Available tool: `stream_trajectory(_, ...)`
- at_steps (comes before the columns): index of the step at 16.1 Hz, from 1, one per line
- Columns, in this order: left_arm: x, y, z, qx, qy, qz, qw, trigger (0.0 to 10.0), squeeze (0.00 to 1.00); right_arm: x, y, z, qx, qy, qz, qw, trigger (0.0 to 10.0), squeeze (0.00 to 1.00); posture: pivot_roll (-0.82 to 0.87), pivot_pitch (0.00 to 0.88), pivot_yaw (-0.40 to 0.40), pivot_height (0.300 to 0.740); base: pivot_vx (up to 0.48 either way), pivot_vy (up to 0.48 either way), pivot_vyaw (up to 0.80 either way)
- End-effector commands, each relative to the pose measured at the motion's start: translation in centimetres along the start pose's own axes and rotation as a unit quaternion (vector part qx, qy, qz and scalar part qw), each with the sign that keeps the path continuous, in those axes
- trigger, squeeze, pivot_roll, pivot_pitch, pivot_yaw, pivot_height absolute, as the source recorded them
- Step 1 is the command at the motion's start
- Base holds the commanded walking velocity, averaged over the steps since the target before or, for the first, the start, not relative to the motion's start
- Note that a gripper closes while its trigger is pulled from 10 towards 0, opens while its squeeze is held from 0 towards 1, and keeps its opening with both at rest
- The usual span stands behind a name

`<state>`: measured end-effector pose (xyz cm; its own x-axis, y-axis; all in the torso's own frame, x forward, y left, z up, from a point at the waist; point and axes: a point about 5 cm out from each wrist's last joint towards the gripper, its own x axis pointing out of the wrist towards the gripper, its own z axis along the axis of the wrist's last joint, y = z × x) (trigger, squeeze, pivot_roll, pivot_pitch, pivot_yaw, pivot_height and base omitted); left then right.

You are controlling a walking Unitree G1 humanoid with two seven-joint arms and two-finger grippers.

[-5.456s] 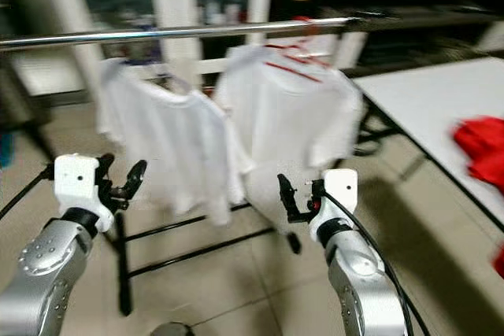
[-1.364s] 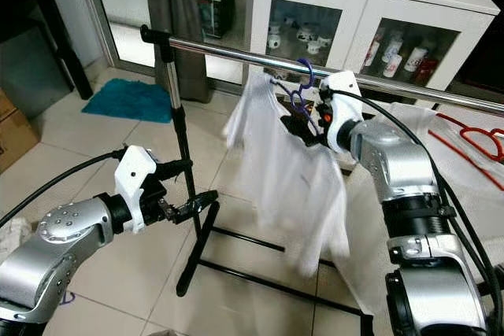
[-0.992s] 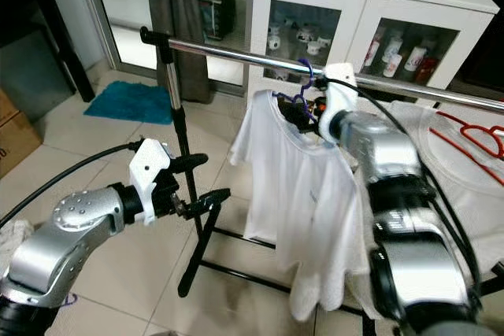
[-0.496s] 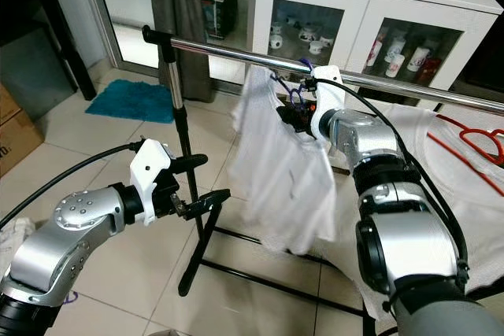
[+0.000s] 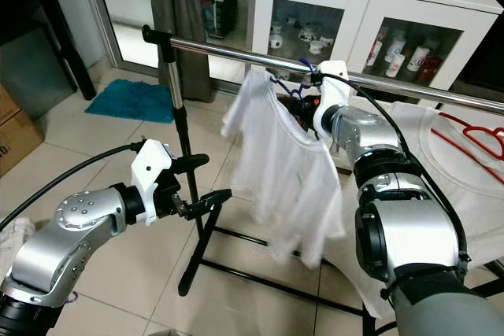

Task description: Hang hanger

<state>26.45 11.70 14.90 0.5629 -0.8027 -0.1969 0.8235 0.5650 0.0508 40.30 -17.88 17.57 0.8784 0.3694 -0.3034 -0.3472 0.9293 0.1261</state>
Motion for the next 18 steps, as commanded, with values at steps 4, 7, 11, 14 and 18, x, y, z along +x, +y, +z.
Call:
stream_trajectory(4,0.1,-0.3,-0.1,0.002,0.001,-0.003,1.000,10.0,0.01,0.3,0.4,-0.8,0.001,0.015,0.007,1.000,0.0,0.00,0.09,0.046,-0.034,0.740,0.000,0.000,0.00)
stream_trajectory(7,0.2,-0.3,0.0,0.003,0.002,-0.005,1.000,10.0,0.01,0.5,0.8,-0.7,0.009,0.007,0.014,1.000,0.0,0.00,0.09,0.047,-0.031,0.740,0.000,0.000,0.00)
stream_trajectory(11,0.2,-0.2,0.1,0.005,0.002,-0.005,1.000,10.0,0.01,0.7,1.2,-0.2,0.016,-0.003,0.019,1.000,0.0,0.00,0.09,0.042,-0.031,0.740,0.000,0.000,0.00)
stream_trajectory(14,0.2,-0.2,0.1,0.007,0.001,-0.003,1.000,10.0,0.01,0.7,1.2,-0.2,0.020,-0.005,0.018,1.000,0.0,0.00,0.10,0.041,-0.033,0.740,0.000,0.000,0.00)
stream_trajectory(18,0.3,-0.2,0.1,0.009,0.003,-0.004,1.000,10.0,0.01,0.8,1.3,-0.2,0.020,-0.004,0.020,1.000,0.0,0.00,0.10,0.035,-0.032,0.740,0.000,0.000,0.00)
